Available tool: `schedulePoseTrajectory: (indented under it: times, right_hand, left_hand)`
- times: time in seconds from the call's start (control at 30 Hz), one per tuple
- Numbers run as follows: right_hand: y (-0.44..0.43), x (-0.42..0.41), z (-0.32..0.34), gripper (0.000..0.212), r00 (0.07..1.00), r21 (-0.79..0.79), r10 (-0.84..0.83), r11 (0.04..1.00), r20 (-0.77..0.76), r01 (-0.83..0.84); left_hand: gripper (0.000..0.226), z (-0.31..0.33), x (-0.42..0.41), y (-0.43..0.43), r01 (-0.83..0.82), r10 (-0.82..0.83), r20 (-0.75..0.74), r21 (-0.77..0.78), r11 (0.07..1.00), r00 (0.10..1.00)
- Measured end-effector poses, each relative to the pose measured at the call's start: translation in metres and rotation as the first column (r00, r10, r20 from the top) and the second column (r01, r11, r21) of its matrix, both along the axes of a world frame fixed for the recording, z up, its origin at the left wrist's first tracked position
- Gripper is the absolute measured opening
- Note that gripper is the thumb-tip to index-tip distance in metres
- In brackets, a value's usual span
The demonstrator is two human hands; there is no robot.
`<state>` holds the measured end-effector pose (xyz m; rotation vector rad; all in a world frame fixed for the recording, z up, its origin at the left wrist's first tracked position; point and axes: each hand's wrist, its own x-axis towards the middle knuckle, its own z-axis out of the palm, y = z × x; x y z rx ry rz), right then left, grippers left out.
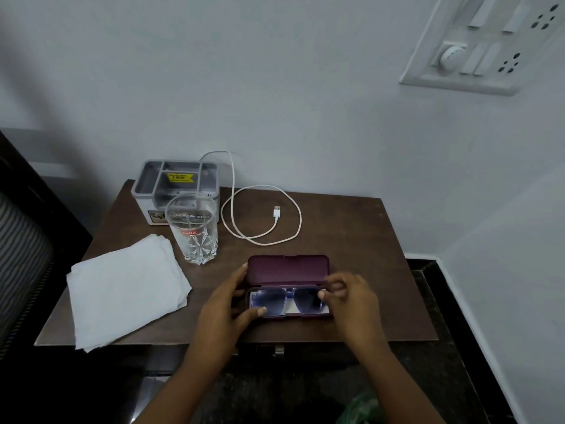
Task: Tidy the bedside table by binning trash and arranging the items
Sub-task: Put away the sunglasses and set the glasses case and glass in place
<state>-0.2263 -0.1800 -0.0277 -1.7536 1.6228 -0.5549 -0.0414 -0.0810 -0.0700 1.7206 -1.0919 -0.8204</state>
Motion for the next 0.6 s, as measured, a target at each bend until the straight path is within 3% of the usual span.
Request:
schedulePoseTrajectory:
  times: [0.13,0.3,0.4,0.6]
  right_hand:
    - [-0.011,-0.005,0.001,0.044,0.987,0.203,-0.069,0.978,0.143,0.039]
    - [-0.019,-0.002,0.013,0.023,0.939,0.433,-0.111,0.900,0.326,-0.044]
    - [-0.019,-0.001,0.021,0.020,0.913,0.460,-0.139,0.886,0.382,-0.058]
    - [-0.012,-0.003,0.023,0.023,0.882,0.413,-0.157,0.909,0.445,-0.047]
  left_hand:
    - [0.090,0.000,0.000,-0.002,0.032,-0.031,-0.040,0.008,0.999,0.999]
    - [0.109,-0.004,-0.001,-0.001,0.082,-0.081,-0.028,0.027,0.996,0.996]
    - [0.115,-0.005,-0.001,-0.002,0.064,-0.064,0.005,0.001,0.998,0.998]
    - [0.106,-0.006,-0.001,0.001,0.014,-0.013,0.007,-0.055,0.998,1.000]
